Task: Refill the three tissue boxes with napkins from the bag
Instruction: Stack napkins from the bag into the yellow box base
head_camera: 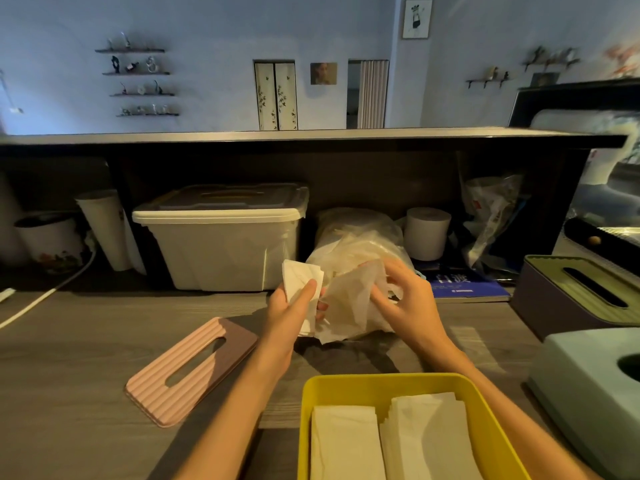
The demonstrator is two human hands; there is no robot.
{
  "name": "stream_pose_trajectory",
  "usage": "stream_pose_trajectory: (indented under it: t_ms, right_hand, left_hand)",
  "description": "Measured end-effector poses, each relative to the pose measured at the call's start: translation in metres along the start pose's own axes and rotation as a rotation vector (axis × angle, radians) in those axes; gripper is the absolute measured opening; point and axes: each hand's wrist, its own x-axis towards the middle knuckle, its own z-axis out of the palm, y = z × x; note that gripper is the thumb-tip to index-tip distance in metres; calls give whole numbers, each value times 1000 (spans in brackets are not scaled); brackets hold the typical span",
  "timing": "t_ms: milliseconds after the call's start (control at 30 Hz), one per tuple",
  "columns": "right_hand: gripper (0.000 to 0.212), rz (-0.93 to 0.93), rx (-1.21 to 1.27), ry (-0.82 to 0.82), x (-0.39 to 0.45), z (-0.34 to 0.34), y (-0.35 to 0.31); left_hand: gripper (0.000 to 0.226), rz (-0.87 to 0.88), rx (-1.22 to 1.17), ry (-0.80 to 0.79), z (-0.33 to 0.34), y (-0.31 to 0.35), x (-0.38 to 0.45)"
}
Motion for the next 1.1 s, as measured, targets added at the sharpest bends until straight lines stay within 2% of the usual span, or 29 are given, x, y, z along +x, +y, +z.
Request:
stream_pose_trajectory:
  t_ms: [100,267,400,500,567,700,800,900,1000,1100]
  right_hand:
    - [19,157,217,-14,-2,-10,-13]
    - [20,347,401,-32,0,-24,-19]
    - [13,489,462,-89,1,-32,-25]
    - [18,442,430,-255,-2,-30,-26]
    - [26,399,352,-293,-5,-24,-25]
    - [14,386,162,-193,-6,-19,-16]
    - [21,442,153,-203,-5,-19,-21]
    - [35,408,0,-221,-6,-19,-18]
    - [22,378,46,-153,-6,-21,-13]
    - [23,437,205,-87,-1,-30,-13]
  left_hand:
    - [27,-18,-26,-30,1,3,-1]
    - [54,-87,-90,-98,4,8,-10]
    - [30,-231,-52,-197,16,26,-17]
    - [48,-311,-97,-264,24,25,-22]
    - [54,-338,-165,-337,23,14,-23]
    - [47,-388,-203,-414,20,6,-25]
    - [54,-377,-178,-389,20,7,-24]
    - [52,-390,-187,-415,19,6,-25]
    - [51,-377,-197,-437,15,4,-24]
    - [51,-371,-246,-448,11,3,-24]
